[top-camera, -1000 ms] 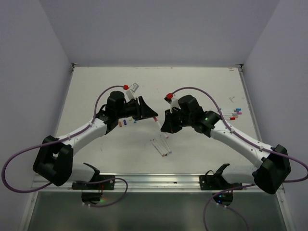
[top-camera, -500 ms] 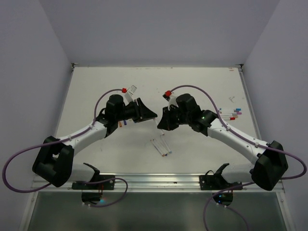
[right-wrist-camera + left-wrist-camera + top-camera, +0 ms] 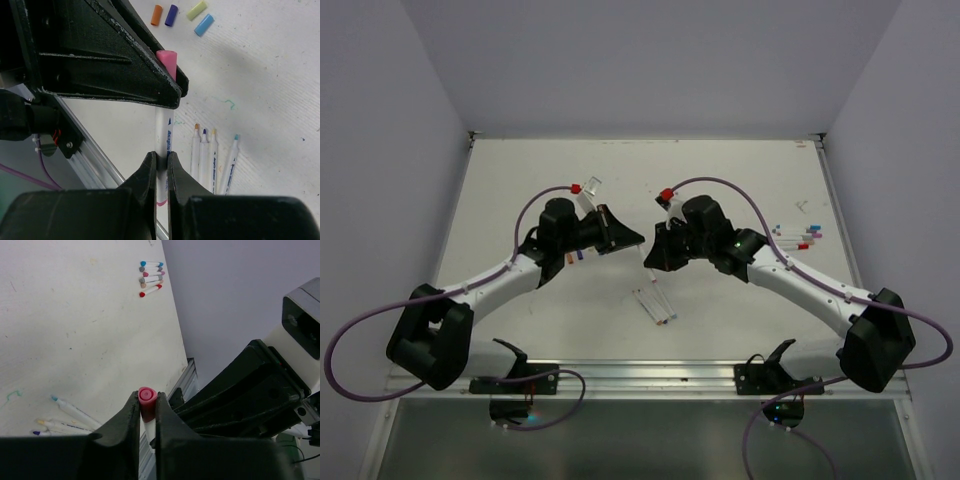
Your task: Open the pen caps
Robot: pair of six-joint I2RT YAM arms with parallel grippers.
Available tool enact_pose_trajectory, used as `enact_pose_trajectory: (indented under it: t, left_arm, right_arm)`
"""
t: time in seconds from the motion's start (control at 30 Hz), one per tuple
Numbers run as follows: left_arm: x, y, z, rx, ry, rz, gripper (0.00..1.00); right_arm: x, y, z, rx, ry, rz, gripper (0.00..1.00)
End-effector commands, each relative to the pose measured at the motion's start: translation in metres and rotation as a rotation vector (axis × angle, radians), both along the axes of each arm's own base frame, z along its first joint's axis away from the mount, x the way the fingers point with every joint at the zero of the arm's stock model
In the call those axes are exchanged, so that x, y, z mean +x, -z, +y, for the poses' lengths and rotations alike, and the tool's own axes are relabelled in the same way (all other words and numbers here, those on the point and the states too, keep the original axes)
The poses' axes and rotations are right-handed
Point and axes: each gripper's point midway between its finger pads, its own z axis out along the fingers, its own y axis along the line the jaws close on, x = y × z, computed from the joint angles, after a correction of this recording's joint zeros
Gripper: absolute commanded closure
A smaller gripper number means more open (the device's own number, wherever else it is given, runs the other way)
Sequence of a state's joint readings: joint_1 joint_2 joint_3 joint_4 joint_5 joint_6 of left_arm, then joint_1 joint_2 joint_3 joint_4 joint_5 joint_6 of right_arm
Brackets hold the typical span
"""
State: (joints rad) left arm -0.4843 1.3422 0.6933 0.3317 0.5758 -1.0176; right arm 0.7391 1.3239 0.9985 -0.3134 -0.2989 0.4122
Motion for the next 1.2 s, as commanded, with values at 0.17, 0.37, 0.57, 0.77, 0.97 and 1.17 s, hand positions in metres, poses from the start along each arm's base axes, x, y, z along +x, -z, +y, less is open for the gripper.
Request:
enact_pose_trajectory:
  t: [0.17, 0.37, 0.57, 0.77, 0.97, 1.17]
  left_arm:
    - [-0.007, -0.025, 0.000, -0.064, 0.028, -0.080, 1.00]
    - [-0.017, -0.038, 0.000, -0.107, 0.053, -0.090, 1.00]
    - [-0.020, -0.047, 0.001, -0.127, 0.052, -0.095, 1.00]
    - [-0.005, -0.052, 0.004, -0.061, -0.004, -0.118, 1.00]
    - [0.020, -0.011, 0.029, 0.264, -0.157, -0.098, 1.00]
    - [0.034, 0.019, 0.037, 0.377, -0.243, -0.069, 1.00]
  right_arm:
    - [0.007, -0.019, 0.009, 0.051, -0.011, -0.068, 0.77]
    - [0.005, -0.018, 0.021, 0.098, -0.070, -0.070, 0.71]
    - [-0.002, -0.022, 0.038, 0.164, -0.147, -0.039, 0.77]
    - [0.004, -0.014, 0.027, 0.111, -0.067, -0.071, 1.00]
    - [0.031, 0.019, -0.020, -0.292, 0.215, -0.227, 1.00]
    - [0.033, 0.038, -0.043, -0.582, 0.362, -0.347, 1.00]
